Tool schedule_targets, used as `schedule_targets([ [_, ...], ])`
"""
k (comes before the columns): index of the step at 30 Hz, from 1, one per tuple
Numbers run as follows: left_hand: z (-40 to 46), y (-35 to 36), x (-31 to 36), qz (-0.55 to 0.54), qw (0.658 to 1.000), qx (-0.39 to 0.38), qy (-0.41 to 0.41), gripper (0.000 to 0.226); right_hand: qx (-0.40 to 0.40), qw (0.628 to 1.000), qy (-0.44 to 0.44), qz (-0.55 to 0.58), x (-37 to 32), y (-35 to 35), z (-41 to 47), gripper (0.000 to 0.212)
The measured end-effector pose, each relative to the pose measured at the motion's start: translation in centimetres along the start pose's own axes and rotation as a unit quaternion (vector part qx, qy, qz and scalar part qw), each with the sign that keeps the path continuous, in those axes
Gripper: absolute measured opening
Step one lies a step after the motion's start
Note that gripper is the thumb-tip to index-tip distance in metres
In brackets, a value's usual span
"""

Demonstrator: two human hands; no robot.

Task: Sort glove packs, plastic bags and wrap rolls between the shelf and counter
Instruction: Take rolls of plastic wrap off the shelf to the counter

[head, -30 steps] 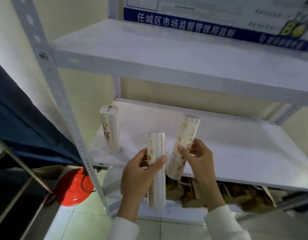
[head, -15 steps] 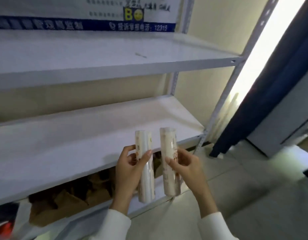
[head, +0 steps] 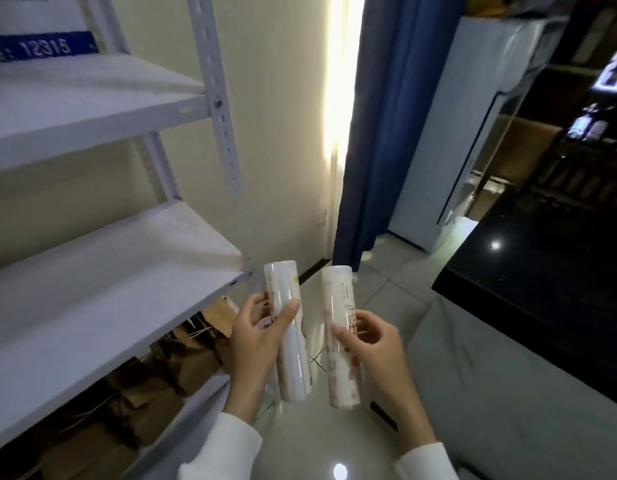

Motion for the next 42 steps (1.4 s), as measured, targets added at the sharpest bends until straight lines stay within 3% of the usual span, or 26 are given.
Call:
schedule_targets([
  [7, 8.0, 8.6, -1.8, 0.007, 0.998, -0.060, -0.015, 0.061, 0.082, 0.996, 0.020, 0.021, 1.3, -5.5, 8.2, 0.034],
  [14, 20.9, 16.7, -2.0, -0.004, 0.994, -0.107, -0.033, 0.046, 0.128, 0.991, 0.026, 0.037, 0.3, -8.7, 21.3, 0.051],
  [19, 29.7, 22.2, -1.0, 0.006, 0.991, -0.131, -0.027, 0.043, 0.162, 0.985, 0.038, 0.050, -0.4, -11.1, 30.6, 0.032],
  [32, 47.0, 37.0, -2.5, 0.026, 0.977, -0.201, -0.061, 0.064, 0.253, 0.953, 0.102, 0.131, 4.1, -19.8, 49.1, 0.025],
  [42, 57.8, 58.3, -3.7, 0.124, 0.931, -0.343, -0.033, 0.039, 0.338, 0.927, 0.113, 0.117, 7.4, -33.2, 61.0, 0.023],
])
Point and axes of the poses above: each hand's wrist, its own z-axis towards the middle knuckle, its own y-axis out of the palm, x = y × z, the point moved 6 cm from there along z, towards the middle knuckle, and after that the axes turned 3 degrees about -z, right-handed, at the moved point
